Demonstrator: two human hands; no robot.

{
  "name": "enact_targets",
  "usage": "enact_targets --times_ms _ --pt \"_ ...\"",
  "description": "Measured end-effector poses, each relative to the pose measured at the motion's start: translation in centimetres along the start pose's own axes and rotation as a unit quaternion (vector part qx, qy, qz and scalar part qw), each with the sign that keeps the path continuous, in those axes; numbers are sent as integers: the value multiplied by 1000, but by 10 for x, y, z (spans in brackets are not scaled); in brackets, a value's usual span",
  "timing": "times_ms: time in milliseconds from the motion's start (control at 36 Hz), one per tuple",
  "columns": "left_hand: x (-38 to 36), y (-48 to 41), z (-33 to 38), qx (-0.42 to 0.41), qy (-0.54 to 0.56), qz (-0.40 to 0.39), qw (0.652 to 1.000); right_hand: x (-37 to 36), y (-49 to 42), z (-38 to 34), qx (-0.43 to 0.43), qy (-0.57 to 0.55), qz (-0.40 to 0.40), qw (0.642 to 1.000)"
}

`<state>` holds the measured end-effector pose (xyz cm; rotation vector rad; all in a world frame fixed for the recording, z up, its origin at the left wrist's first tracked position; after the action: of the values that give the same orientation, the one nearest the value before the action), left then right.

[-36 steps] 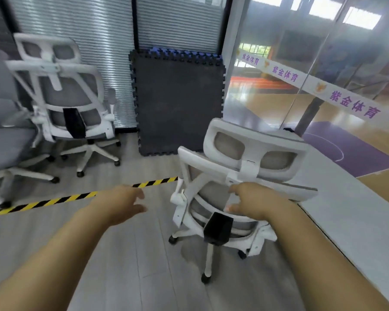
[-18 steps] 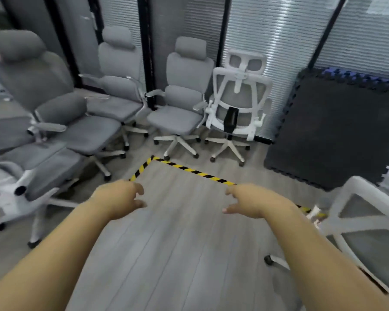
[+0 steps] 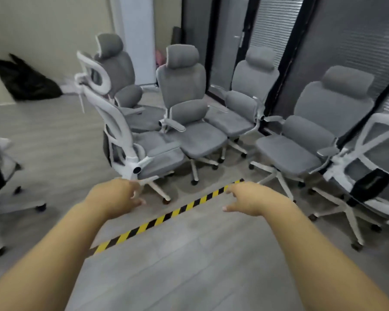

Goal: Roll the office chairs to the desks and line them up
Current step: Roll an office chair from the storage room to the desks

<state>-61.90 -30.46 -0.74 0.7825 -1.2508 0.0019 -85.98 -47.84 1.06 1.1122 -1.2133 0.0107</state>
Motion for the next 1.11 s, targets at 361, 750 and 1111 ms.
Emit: enact_targets --times_ms 361,750,1111 --pt "27 -30 -131 133 106 6 985 104 -123 -121 115 95 -20 989" --pt "93 -101 -331 152 78 15 985 174 -244 -307 154 83 -41 984" --pt "170 -208 -440 119 43 10 992 251 -343 -381 134 67 1 989"
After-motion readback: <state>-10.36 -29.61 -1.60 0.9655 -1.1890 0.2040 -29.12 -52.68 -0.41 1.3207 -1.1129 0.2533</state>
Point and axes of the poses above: each hand's wrist, its own y-axis away from the middle knuckle, its own x-axis out of the back of the hand, z = x × y, the point moved 2 cm from there along -y, towards the middle knuckle, and after that the axes turned 15 degrees about -z, right-handed, at the moved point
